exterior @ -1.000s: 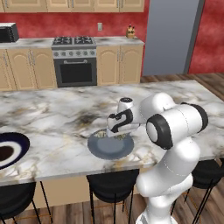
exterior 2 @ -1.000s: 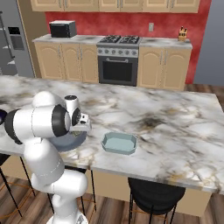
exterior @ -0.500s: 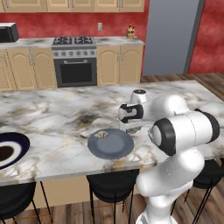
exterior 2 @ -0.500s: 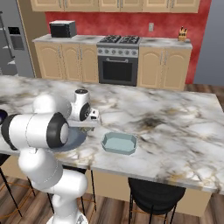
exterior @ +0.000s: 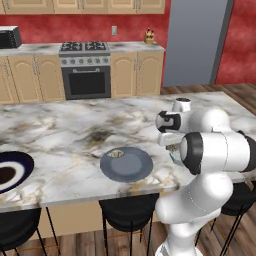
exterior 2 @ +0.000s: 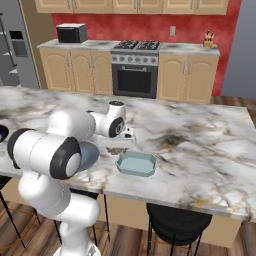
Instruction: Place two dumplings into each of the tupperware containers and then place the containers in the fridge.
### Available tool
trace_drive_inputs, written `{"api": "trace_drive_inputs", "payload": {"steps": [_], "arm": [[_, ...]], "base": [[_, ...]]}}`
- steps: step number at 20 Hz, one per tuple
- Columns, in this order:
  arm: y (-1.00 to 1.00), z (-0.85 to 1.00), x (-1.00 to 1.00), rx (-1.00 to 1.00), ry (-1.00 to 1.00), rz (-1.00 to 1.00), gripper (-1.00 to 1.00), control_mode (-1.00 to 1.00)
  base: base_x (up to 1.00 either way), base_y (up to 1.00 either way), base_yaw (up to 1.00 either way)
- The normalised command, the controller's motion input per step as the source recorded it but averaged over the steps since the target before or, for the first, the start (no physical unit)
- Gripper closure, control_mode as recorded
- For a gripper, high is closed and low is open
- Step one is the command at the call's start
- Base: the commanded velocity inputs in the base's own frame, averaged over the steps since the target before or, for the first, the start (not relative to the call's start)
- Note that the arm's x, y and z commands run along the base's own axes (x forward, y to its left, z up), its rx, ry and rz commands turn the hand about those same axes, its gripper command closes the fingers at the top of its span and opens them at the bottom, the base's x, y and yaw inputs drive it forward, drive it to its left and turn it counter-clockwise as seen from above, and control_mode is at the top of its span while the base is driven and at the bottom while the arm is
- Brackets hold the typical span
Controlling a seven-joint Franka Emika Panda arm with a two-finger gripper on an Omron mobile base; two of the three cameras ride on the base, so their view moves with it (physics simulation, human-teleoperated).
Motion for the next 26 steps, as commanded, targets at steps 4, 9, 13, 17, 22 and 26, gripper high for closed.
{"api": "trace_drive_inputs", "payload": {"steps": [4,9,13,17,22,26], "arm": [[-0.39,-0.11,-0.09,0.02,0.02,0.07,1.0,-1.0],[-0.29,-0.33,-0.1,0.0,0.05,0.07,1.0,-1.0],[-0.23,-0.19,0.0,0.0,0.04,0.04,1.0,-1.0],[-0.03,-0.13,0.0,0.0,0.02,0.03,-1.0,-1.0],[0.0,0.0,0.0,0.0,0.0,0.0,-1.0,-1.0],[0.0,0.0,0.0,0.0,0.0,0.0,-1.0,-1.0]], "base": [[0.0,0.0,0.0],[0.0,0.0,0.0],[0.0,0.0,0.0],[0.0,0.0,0.0],[0.0,0.0,0.0],[0.0,0.0,0.0]]}}
